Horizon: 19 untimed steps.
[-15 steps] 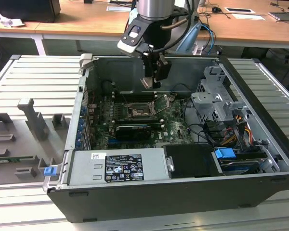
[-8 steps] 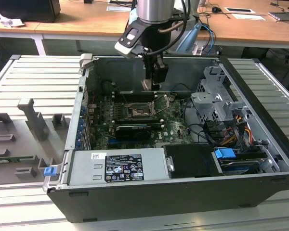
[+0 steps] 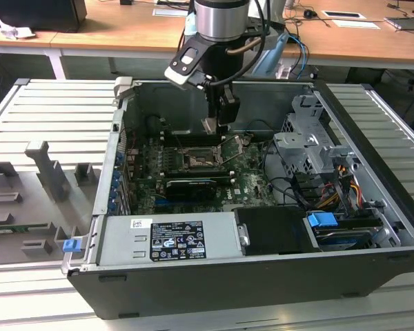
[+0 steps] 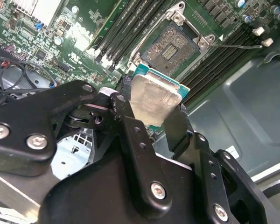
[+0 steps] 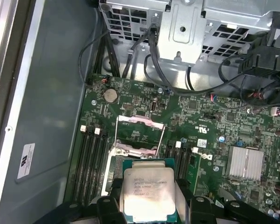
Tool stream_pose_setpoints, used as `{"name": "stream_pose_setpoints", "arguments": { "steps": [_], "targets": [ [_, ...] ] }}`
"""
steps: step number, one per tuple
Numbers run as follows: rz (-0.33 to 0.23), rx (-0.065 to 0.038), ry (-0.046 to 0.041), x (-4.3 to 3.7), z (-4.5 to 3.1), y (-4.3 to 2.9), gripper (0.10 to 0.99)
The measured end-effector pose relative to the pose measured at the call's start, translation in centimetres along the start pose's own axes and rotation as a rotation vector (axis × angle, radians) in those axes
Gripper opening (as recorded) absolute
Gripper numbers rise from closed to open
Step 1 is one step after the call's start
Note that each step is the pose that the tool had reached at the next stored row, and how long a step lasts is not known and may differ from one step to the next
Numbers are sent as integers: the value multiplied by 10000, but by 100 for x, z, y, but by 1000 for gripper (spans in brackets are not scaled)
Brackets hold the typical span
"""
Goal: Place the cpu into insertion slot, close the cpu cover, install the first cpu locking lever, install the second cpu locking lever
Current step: 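Place the cpu into insertion slot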
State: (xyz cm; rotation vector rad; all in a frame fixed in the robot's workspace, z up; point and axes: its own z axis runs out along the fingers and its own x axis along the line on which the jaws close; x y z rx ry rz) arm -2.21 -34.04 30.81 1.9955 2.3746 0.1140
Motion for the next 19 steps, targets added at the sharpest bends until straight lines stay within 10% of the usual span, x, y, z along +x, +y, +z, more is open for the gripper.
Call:
{"name": "stream_pose_setpoints", "arguments": {
  "steps": [19],
  "targets": [
    [1, 8, 1, -3, 144, -12, 525]
  ]
}}
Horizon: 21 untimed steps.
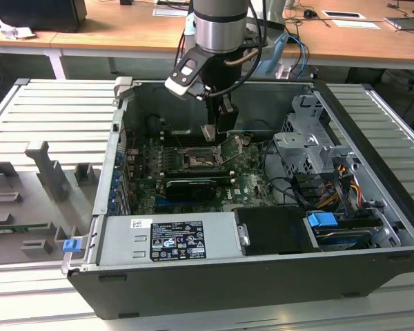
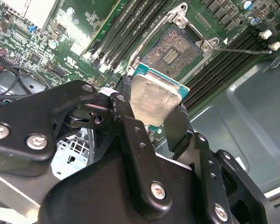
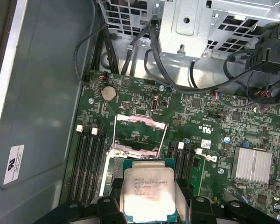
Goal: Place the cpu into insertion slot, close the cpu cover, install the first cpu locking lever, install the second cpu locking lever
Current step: 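Place the cpu into insertion slot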
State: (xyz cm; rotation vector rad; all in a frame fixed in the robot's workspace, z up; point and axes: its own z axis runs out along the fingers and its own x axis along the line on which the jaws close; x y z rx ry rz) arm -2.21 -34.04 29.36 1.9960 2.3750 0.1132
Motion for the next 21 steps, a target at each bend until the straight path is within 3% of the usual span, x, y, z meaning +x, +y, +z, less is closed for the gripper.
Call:
{"name": "stream_pose_setpoints", "arguments": {
  "steps": [21],
  "targets": [
    [2, 55, 11, -1, 79, -6, 525]
  ]
}}
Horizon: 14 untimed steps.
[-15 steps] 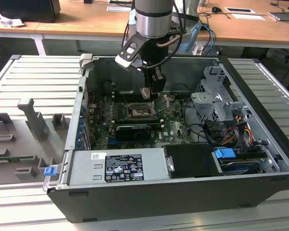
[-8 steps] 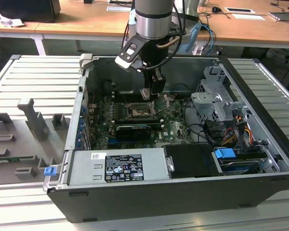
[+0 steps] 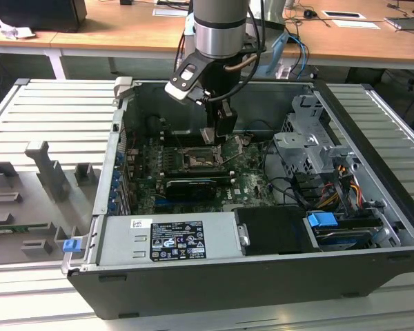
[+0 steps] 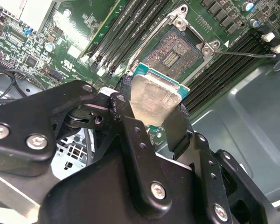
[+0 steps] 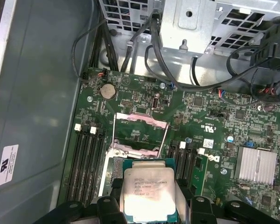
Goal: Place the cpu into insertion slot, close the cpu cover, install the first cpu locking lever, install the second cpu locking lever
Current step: 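Place the cpu into insertion slot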
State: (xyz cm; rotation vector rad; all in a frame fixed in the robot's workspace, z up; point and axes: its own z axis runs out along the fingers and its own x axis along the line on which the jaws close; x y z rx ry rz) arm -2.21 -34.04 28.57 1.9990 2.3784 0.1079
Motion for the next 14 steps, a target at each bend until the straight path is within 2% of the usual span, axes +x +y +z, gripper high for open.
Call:
{"name": "stream_pose_setpoints", "arguments": {
  "steps": [9, 12, 14],
  "targets": [
    [37, 23, -6, 0, 70, -13, 525],
    [188, 1, -21, 1, 101, -22, 525],
    [563, -7, -49, 0, 114, -23, 525]
  ]
}}
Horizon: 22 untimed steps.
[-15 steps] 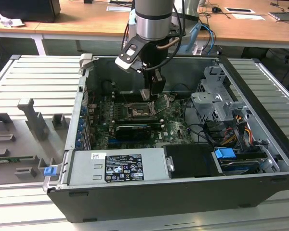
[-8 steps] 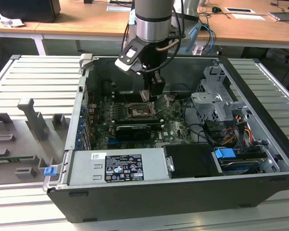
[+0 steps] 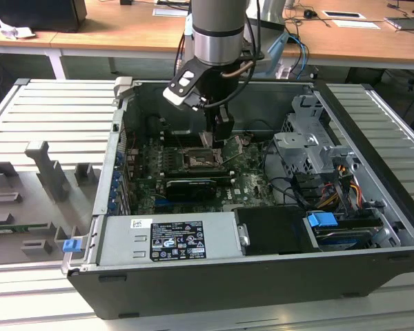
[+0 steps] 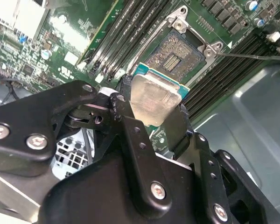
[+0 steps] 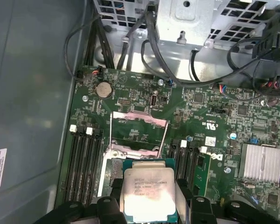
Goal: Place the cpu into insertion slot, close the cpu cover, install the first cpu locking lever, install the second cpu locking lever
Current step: 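Place the cpu into insertion slot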
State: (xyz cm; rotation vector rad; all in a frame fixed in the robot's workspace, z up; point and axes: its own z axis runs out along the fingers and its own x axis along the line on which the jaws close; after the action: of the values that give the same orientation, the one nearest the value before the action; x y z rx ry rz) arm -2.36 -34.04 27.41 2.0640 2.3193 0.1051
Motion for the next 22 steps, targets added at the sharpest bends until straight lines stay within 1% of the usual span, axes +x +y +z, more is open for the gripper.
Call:
{"name": "stream_pose_setpoints", "arguments": {
  "steps": [2, 4, 6, 8, 10, 12, 13, 15, 18, 22],
  "targets": [
    [275, -6, -20, 0, 17, -1, 525],
    [297, -7, -21, 2, 31, -14, 525],
    [293, -8, -13, 5, 48, -52, 525],
    [305, -8, -15, 8, 71, -71, 525],
    [557, -11, -33, 9, 96, -73, 525],
    [944, -19, -61, 12, 141, -77, 525],
    [977, -17, -66, 24, 159, -77, 525],
    [982, -17, -64, 54, 232, -81, 525],
    [982, -17, -65, 63, 255, -94, 525],
    [982, -16, -65, 64, 260, -104, 525]
  ]
}}
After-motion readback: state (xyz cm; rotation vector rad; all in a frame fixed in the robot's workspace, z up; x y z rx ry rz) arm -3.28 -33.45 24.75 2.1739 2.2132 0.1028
